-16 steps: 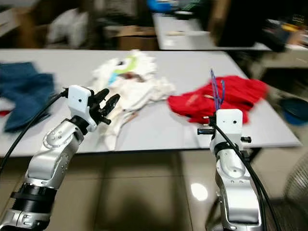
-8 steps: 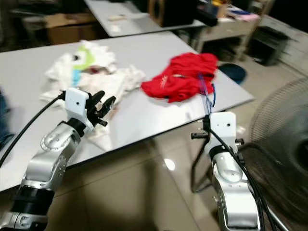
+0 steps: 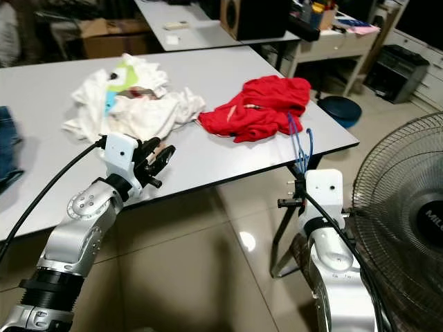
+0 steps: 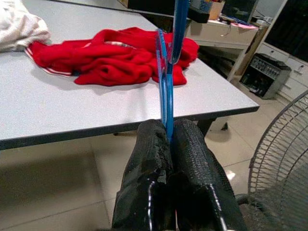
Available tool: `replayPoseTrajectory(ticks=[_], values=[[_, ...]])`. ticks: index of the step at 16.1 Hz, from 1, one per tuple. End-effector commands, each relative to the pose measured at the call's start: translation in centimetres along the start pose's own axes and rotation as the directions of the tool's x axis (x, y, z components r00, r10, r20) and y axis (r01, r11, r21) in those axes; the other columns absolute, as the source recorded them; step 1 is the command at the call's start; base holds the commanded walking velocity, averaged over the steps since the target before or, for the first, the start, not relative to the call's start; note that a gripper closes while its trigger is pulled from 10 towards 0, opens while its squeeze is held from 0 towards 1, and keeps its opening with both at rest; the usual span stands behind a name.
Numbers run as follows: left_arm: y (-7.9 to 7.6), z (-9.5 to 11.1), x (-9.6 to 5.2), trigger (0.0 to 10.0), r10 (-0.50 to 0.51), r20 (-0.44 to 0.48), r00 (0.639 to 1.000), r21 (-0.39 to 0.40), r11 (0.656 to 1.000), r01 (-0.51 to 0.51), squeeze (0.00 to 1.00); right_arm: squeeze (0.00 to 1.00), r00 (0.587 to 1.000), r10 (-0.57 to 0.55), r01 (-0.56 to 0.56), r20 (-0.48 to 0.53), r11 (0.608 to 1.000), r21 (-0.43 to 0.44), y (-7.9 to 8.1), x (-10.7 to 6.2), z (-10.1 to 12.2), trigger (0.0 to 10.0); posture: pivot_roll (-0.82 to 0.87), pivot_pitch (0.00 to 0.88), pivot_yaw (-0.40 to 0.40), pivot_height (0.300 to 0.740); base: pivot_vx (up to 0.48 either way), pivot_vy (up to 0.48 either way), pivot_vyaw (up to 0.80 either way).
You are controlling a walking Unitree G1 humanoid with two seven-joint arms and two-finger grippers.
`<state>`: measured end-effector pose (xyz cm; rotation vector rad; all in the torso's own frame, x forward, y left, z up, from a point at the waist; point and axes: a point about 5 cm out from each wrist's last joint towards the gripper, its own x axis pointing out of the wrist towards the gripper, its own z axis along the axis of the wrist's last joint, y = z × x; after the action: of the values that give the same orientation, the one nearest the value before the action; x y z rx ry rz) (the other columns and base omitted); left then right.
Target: Hang hanger
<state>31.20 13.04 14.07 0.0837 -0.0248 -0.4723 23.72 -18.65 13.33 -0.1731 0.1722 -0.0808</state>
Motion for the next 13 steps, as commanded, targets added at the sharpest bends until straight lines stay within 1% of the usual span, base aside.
replayPoseTrajectory(ticks=[1,6,8,9,10,11,12,13], values=[[-0.4,0.3,0.4,10.0,-0.021,0.019,1.000,0.016,1.000,0.021,0.29,0.00,0.999,-0.032,0.032,0.015,0.999,0.002,-0.7,-0.3,0.4,10.0,-0.07,0.000,-0.016,0.740,0.352,0.000,-0.80],[-0.8,0.3,0.9,10.0,-0.031,0.026,0.999,0.009,0.999,0.030,0.28,0.00,0.999,-0.025,0.026,0.033,1.000,-0.007,-0.9,-0.6,0.7,10.0,-0.09,0.000,0.002,0.740,0.404,0.000,-0.80],[-0.6,0.3,1.0,10.0,-0.014,0.028,1.000,0.016,1.000,0.013,0.28,0.00,0.998,0.020,-0.018,0.052,0.999,-0.033,-0.9,-0.4,1.0,10.0,-0.09,0.000,0.004,0.740,0.428,0.000,0.00],[0.0,0.7,1.1,10.0,0.033,0.047,0.998,0.025,0.999,-0.034,0.28,0.00,0.985,0.146,-0.140,0.097,0.988,-0.063,-0.4,-0.3,1.9,10.0,-0.08,0.000,0.010,0.740,0.435,0.000,0.00],[0.5,0.9,0.9,10.0,0.062,0.061,0.996,0.029,0.998,-0.064,0.28,0.00,0.970,0.207,-0.202,0.125,0.978,-0.056,-0.1,-0.4,2.5,10.0,-0.09,0.000,0.009,0.740,0.428,0.000,0.00],[0.6,1.0,0.9,10.0,0.072,0.066,0.995,0.032,0.997,-0.074,0.28,0.00,0.966,0.219,-0.214,0.134,0.976,-0.051,0.0,-0.5,2.7,10.0,-0.09,0.000,0.009,0.740,0.428,0.000,0.00],[0.9,1.1,0.9,10.0,0.090,0.071,0.993,0.029,0.995,-0.092,0.28,0.00,0.954,0.262,-0.257,0.147,0.965,-0.050,0.2,-0.5,3.0,10.0,-0.09,0.000,0.015,0.740,0.431,0.000,0.00],[1.7,1.4,0.7,10.0,0.146,0.094,0.985,0.035,0.988,-0.150,0.28,0.00,0.892,0.417,-0.398,0.173,0.908,-0.133,1.5,-1.3,4.0,10.0,-0.10,0.000,0.017,0.740,0.428,0.000,0.00]])
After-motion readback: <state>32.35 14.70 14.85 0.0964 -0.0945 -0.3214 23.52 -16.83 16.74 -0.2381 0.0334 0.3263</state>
